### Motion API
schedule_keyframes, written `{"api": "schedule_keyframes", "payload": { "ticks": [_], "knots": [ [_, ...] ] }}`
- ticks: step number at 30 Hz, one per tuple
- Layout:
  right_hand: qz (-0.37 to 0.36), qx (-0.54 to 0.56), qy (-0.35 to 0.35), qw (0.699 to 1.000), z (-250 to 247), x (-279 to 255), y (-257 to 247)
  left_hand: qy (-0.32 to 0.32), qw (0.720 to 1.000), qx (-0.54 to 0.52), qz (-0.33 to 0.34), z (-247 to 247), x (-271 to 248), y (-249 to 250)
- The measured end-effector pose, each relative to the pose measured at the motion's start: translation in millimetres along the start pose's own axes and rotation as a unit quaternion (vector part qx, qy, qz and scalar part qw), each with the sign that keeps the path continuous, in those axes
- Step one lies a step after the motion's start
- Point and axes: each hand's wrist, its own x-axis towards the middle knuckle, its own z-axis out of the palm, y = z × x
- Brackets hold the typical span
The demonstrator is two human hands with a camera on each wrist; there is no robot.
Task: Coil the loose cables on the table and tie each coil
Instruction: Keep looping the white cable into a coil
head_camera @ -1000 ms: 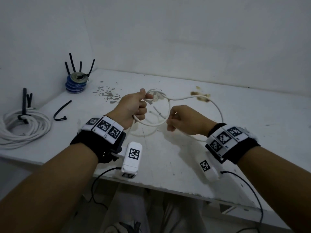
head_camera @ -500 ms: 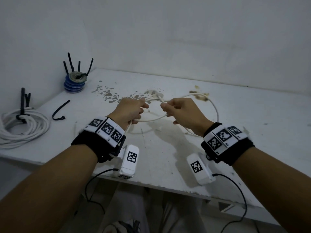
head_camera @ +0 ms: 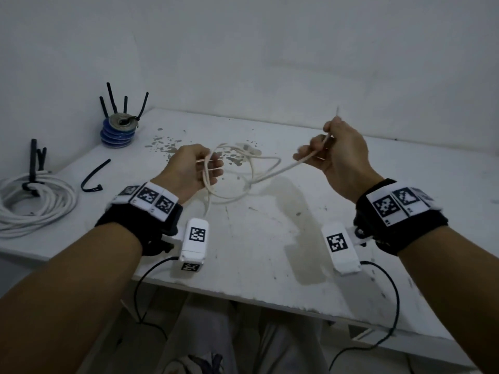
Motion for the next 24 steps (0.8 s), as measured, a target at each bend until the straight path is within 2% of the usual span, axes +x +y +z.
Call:
{"api": "schedule_keyframes", "payload": {
  "ticks": [2,4,6,7,8,9,11,13,14,15,16,17,18,20,21,24],
  "knots": [
    [-0.002,-0.023,-0.033,0.999,-2.2,-0.6,-3.6,-0.085,0.996,-0.003,-0.041,-3.7,-7.9,4.8],
    [-0.018,-0.067,-0.075,0.995,2.7,-2.1,-6.9,-0.125,0.989,0.046,-0.068,0.2,-11.3,8.2],
    [-0.064,-0.154,-0.101,0.981,7.9,-4.8,-10.2,-0.112,0.987,0.107,-0.047,9.7,-9.0,8.8],
    [-0.097,-0.234,-0.11,0.961,8.2,-5.9,-12.2,-0.088,0.989,0.119,-0.015,15.0,-6.0,8.4],
    [-0.129,-0.339,-0.118,0.924,5.9,-6.3,-14.4,-0.055,0.991,0.118,0.021,18.9,-3.1,8.0],
    [-0.153,-0.456,-0.125,0.868,0.0,-4.8,-16.8,-0.016,0.993,0.106,0.055,20.1,-0.3,8.0],
    [-0.148,-0.66,-0.132,0.725,-19.5,3.6,-21.9,0.048,0.991,0.062,0.107,16.5,3.8,9.5],
    [-0.102,-0.783,-0.127,0.6,-39.8,11.0,-21.5,0.06,0.989,0.006,0.132,10.1,4.8,10.7],
    [-0.075,-0.815,-0.127,0.56,-47.5,13.2,-18.1,0.045,0.989,-0.021,0.139,7.9,4.3,10.8],
    [-0.048,-0.833,-0.129,0.536,-51.6,12.6,-12.6,0.022,0.988,-0.042,0.144,7.4,3.0,10.2],
    [-0.028,-0.838,-0.137,0.527,-53.9,11.4,-4.6,-0.004,0.987,-0.056,0.147,9.0,0.8,9.3],
    [-0.021,-0.833,-0.152,0.532,-55.0,10.2,4.8,-0.028,0.986,-0.064,0.149,12.2,-1.6,8.3],
    [-0.026,-0.811,-0.165,0.56,-53.9,10.3,14.5,-0.049,0.985,-0.07,0.151,16.6,-3.9,7.2],
    [-0.056,-0.733,-0.167,0.657,-41.0,6.2,30.8,-0.088,0.981,-0.082,0.151,25.2,-7.3,4.4],
    [-0.068,-0.699,-0.169,0.692,-30.9,4.6,37.0,-0.107,0.979,-0.089,0.149,28.5,-8.5,3.0],
    [-0.062,-0.635,-0.203,0.743,0.5,3.6,48.0,-0.167,0.971,-0.123,0.123,35.0,-14.2,0.6]
  ]
}}
